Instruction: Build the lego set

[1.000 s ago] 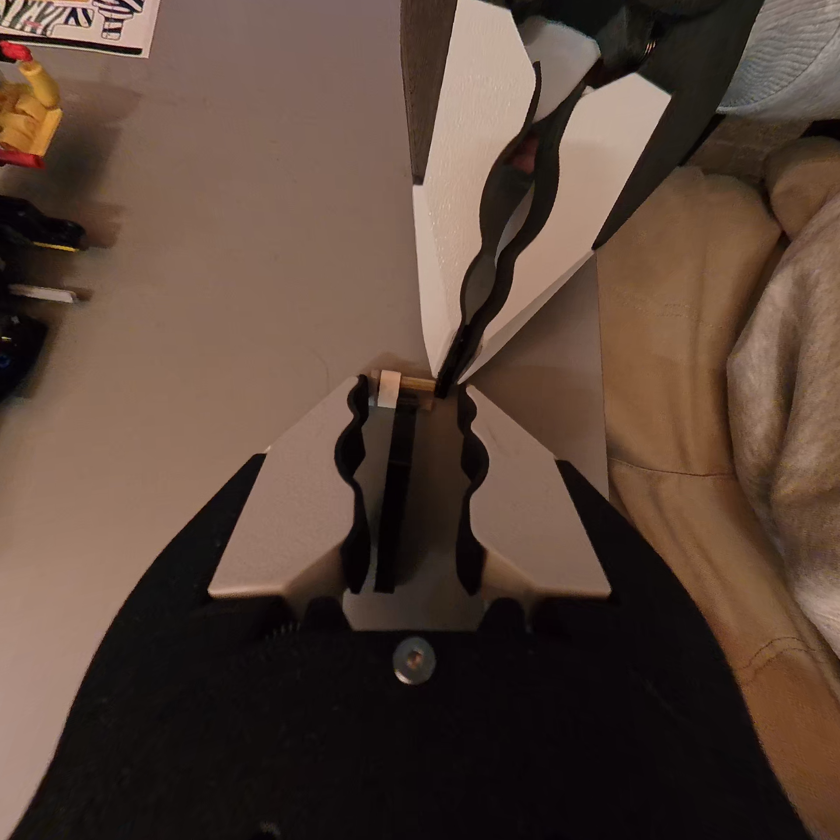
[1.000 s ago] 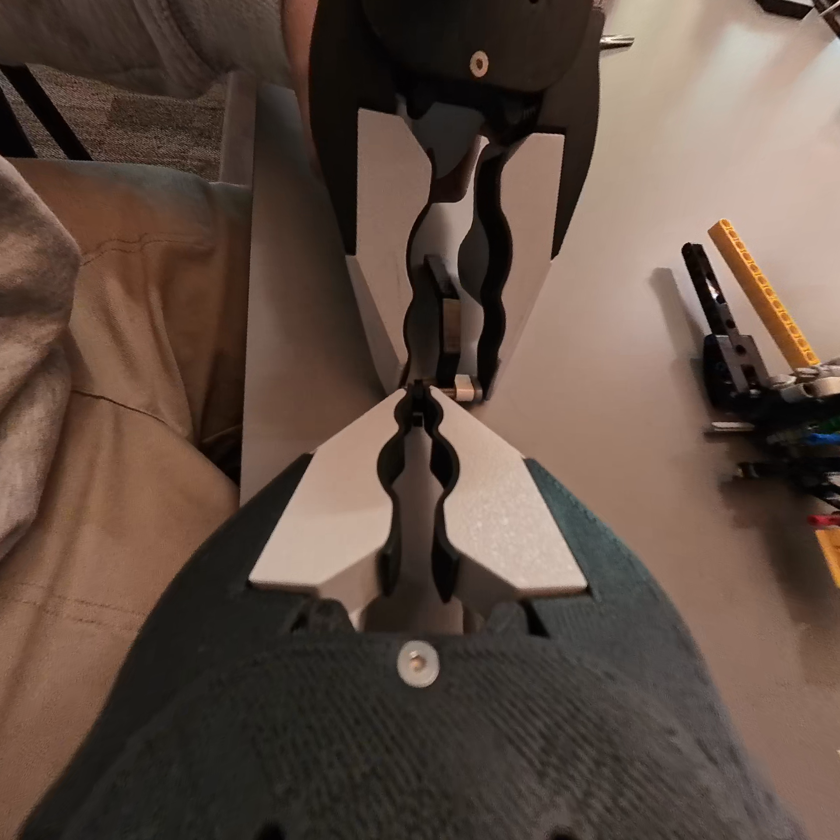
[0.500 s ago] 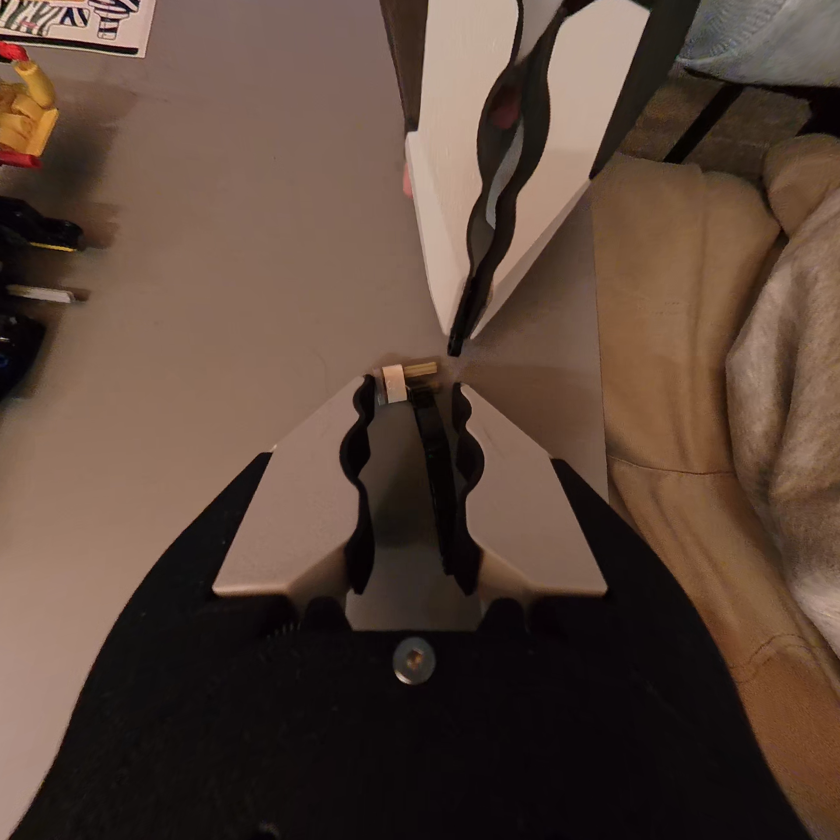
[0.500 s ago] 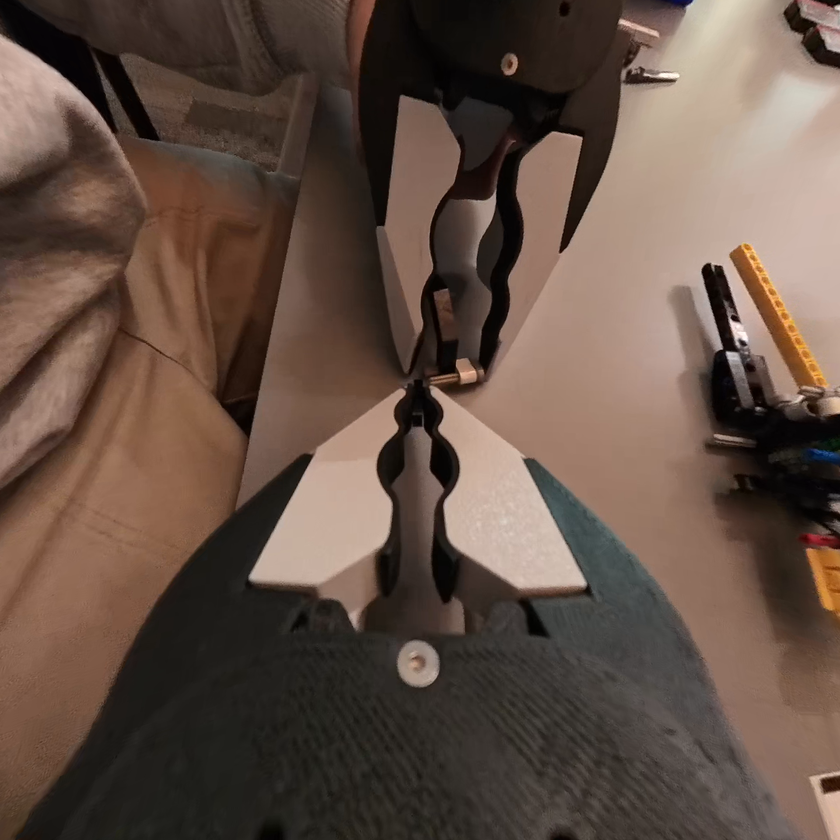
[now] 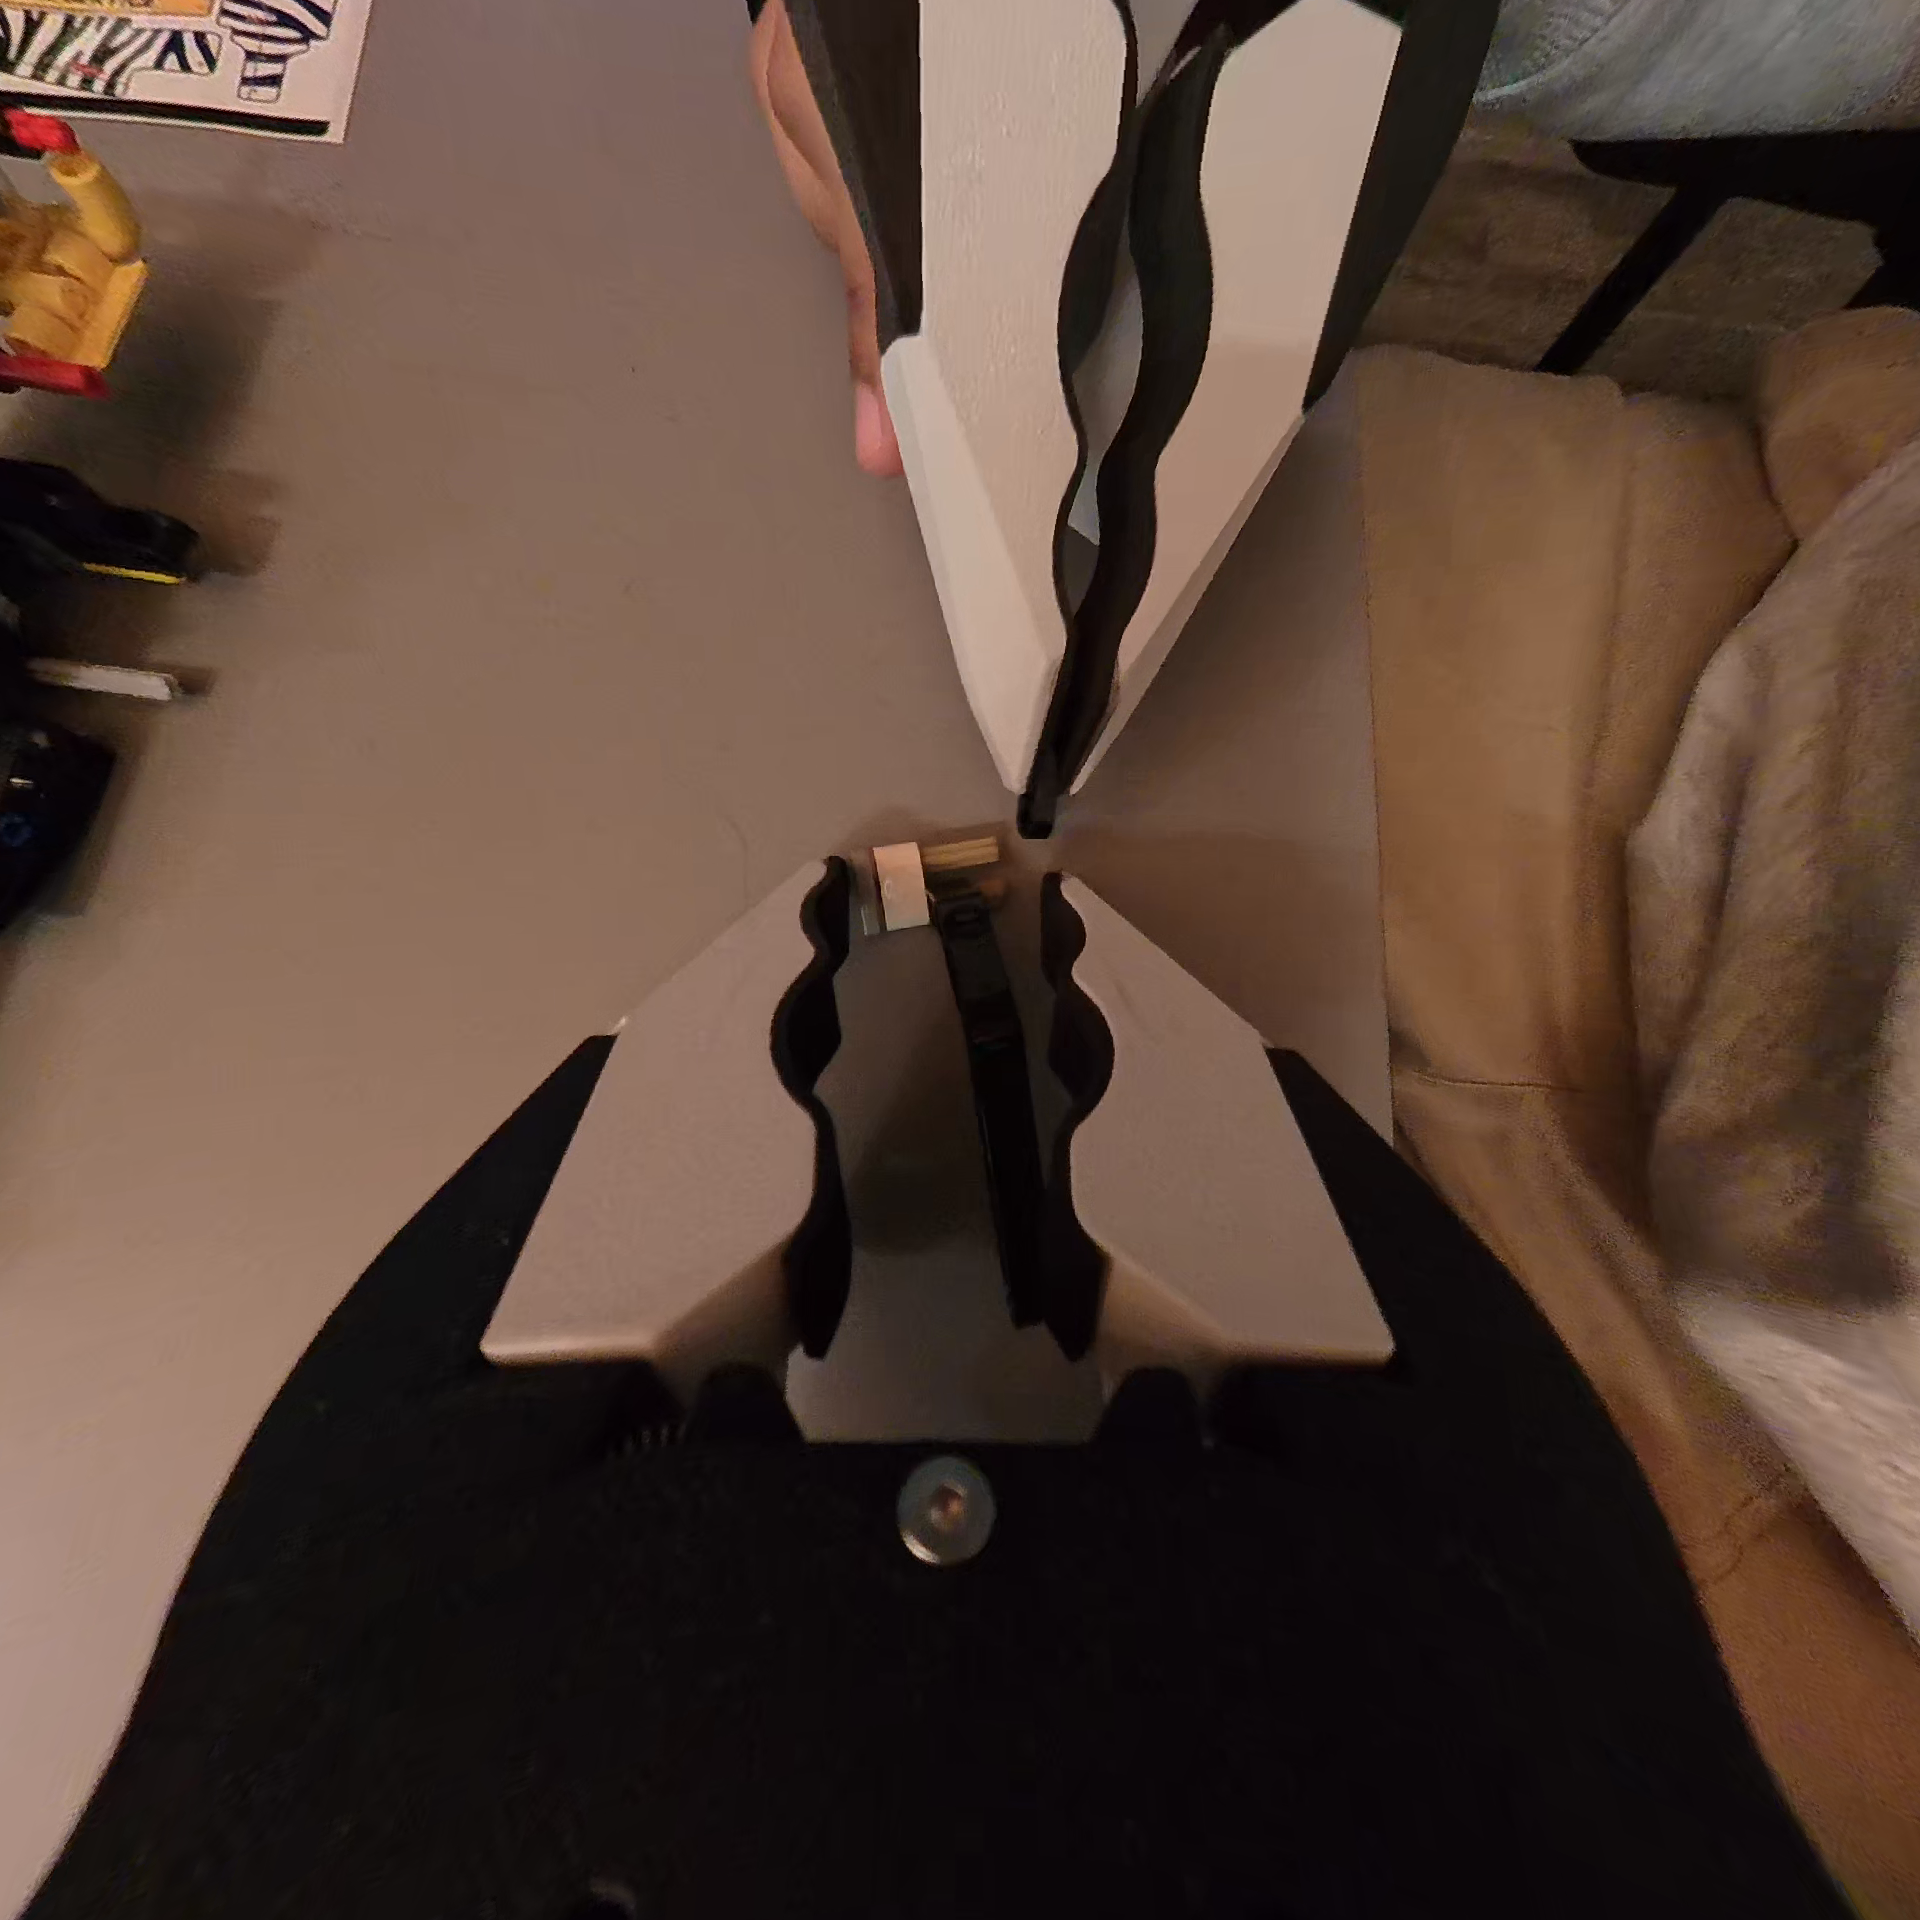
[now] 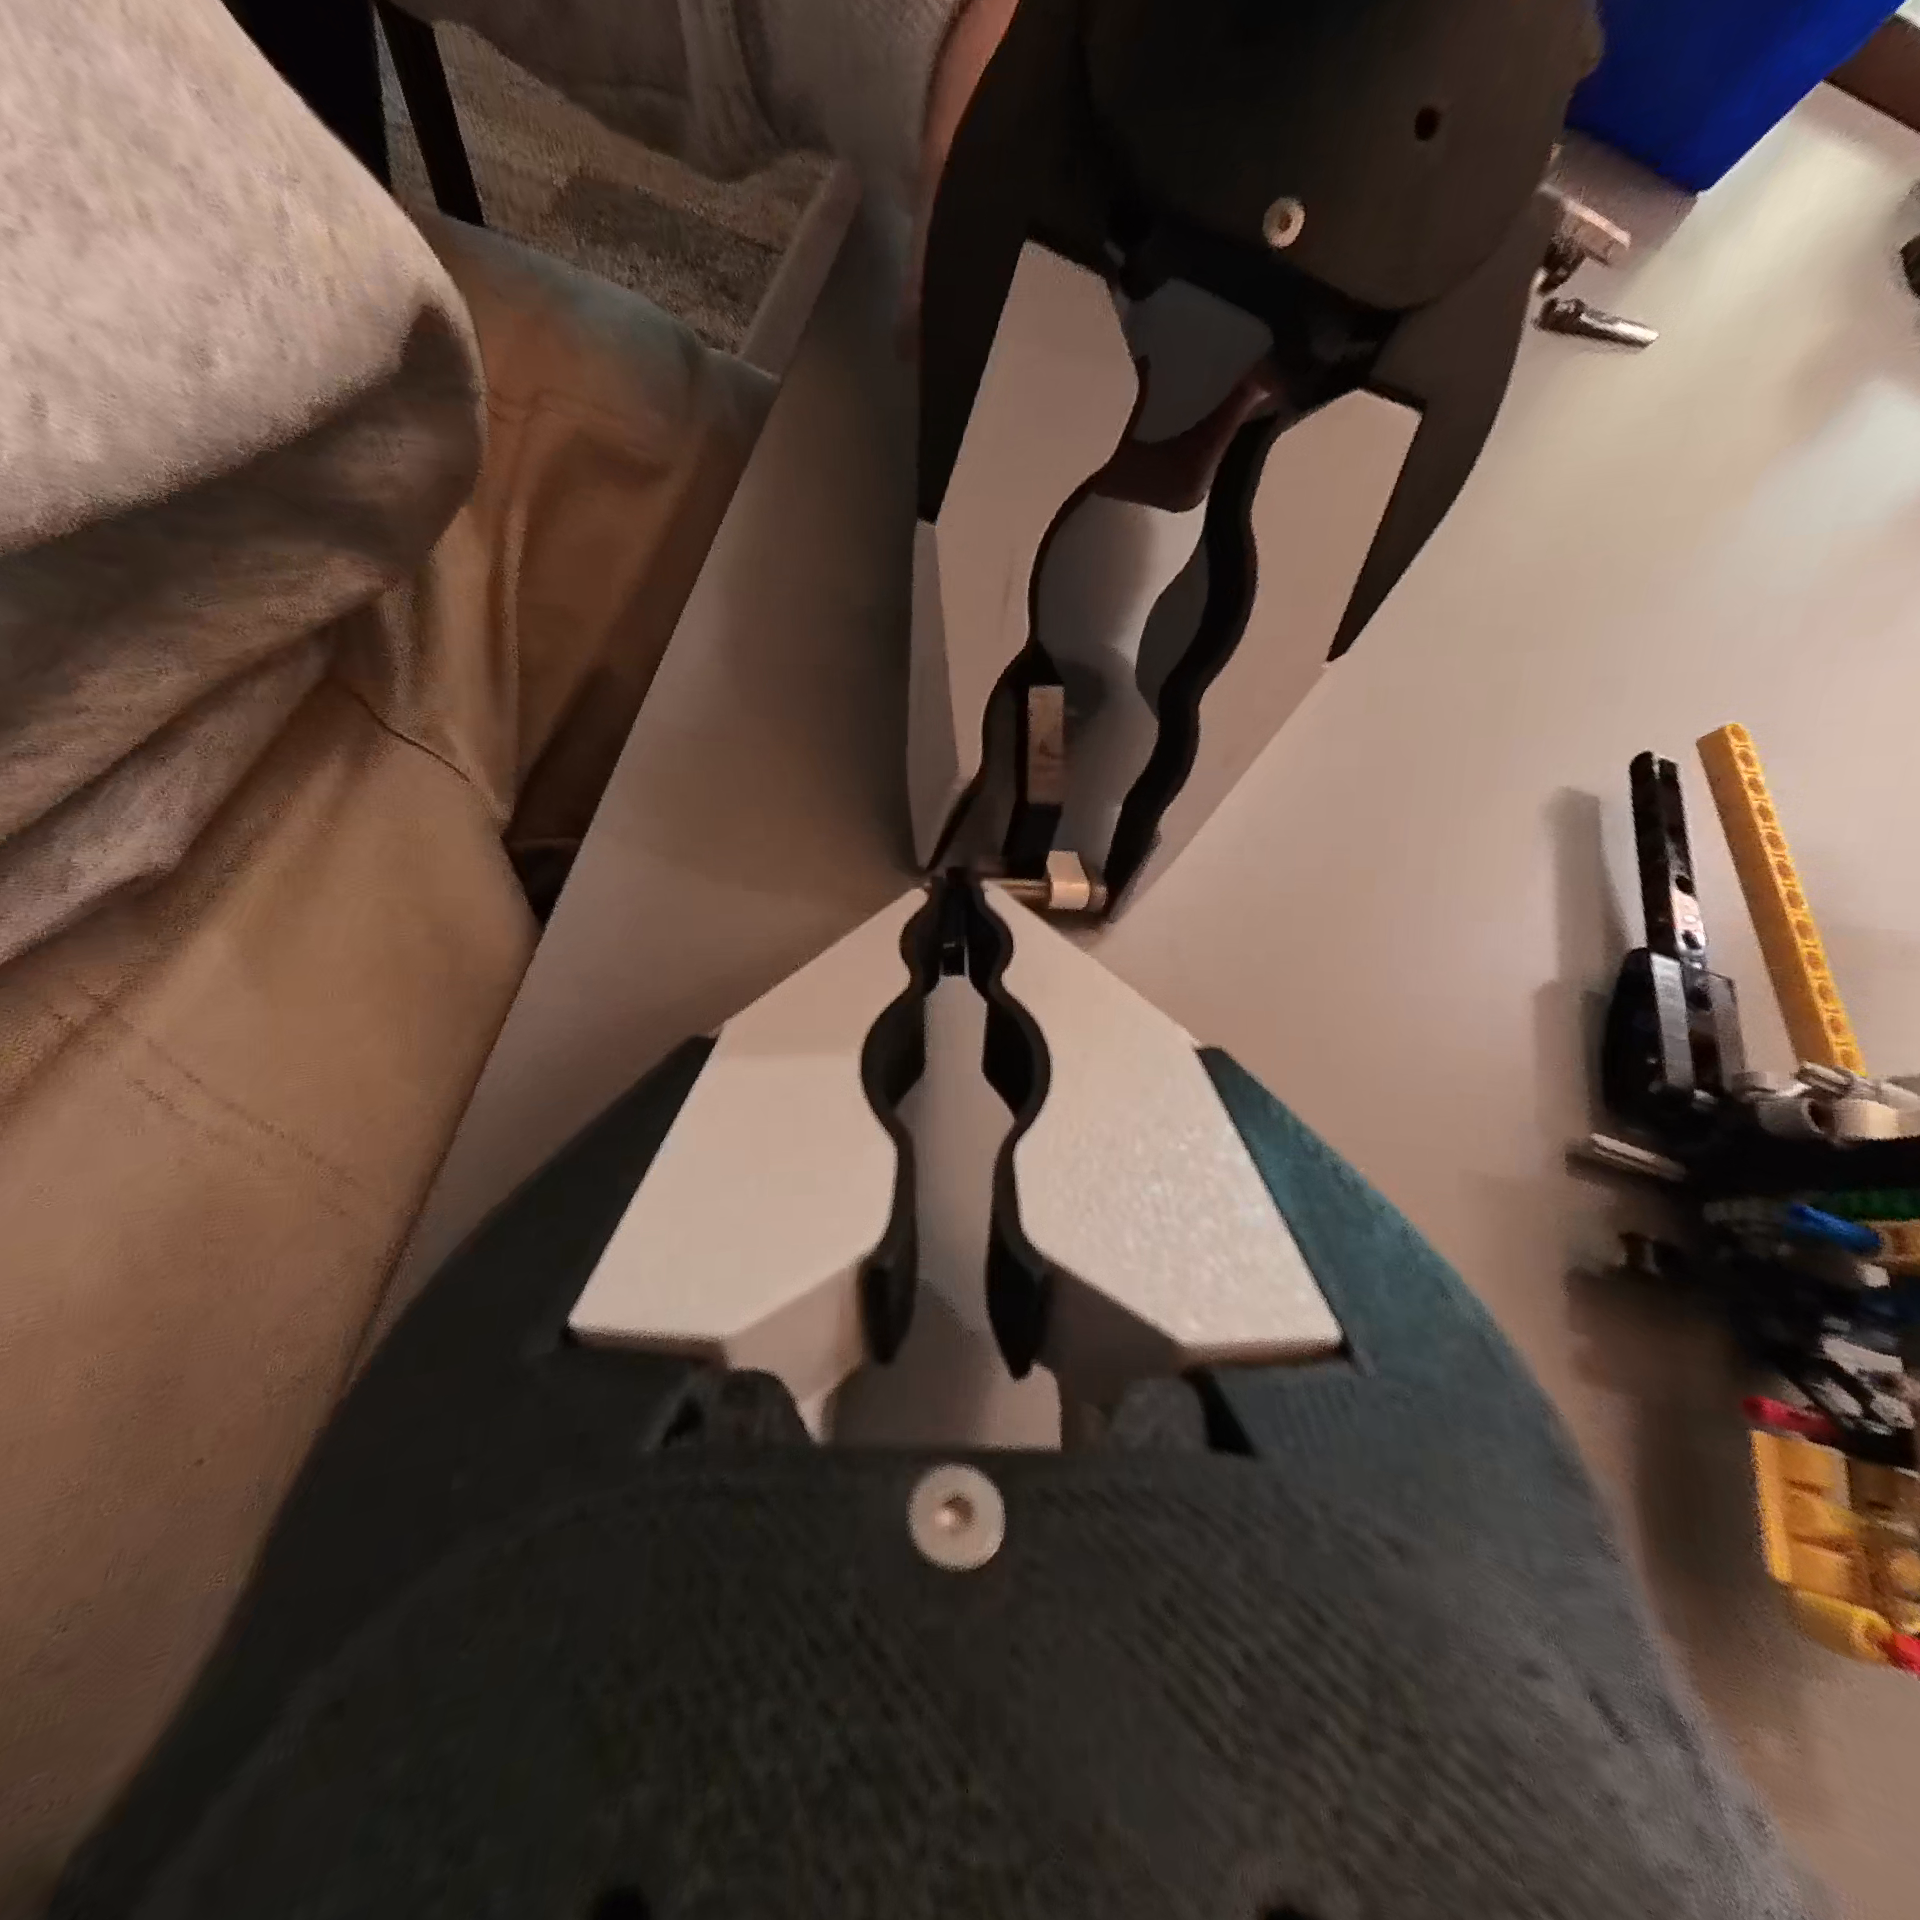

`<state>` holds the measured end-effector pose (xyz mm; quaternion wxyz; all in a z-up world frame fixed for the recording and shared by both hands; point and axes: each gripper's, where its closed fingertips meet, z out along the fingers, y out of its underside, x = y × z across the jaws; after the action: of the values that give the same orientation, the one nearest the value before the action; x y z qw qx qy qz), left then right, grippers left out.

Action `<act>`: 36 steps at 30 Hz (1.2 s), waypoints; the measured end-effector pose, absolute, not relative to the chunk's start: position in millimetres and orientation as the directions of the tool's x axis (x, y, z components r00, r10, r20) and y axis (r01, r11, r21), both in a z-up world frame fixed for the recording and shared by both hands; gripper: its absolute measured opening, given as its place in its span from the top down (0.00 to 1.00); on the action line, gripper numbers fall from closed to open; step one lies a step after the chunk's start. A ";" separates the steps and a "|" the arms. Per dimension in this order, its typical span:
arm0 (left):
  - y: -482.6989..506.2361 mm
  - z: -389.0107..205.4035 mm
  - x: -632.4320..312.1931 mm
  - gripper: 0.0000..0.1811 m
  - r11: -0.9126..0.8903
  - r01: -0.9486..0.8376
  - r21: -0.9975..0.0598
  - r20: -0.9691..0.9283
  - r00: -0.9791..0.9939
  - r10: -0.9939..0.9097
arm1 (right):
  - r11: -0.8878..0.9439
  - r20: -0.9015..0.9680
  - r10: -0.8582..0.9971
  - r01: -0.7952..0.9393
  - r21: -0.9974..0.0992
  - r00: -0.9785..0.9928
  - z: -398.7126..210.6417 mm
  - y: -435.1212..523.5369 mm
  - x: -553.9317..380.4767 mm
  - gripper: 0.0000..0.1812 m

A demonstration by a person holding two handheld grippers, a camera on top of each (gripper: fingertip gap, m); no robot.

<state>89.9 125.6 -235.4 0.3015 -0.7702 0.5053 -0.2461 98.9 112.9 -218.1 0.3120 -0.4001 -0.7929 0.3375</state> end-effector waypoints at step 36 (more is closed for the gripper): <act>133.3 -234.5 92.7 0.82 -0.408 -0.569 -0.714 0.174 0.420 -0.891 | 0.325 0.072 0.881 0.490 -0.809 -0.467 -219.1 124.3 92.7 0.99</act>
<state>92.7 133.3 -234.5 0.2891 -0.7913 0.4611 -0.2785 92.7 124.3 -219.1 0.2621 -0.4448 -0.7707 0.3735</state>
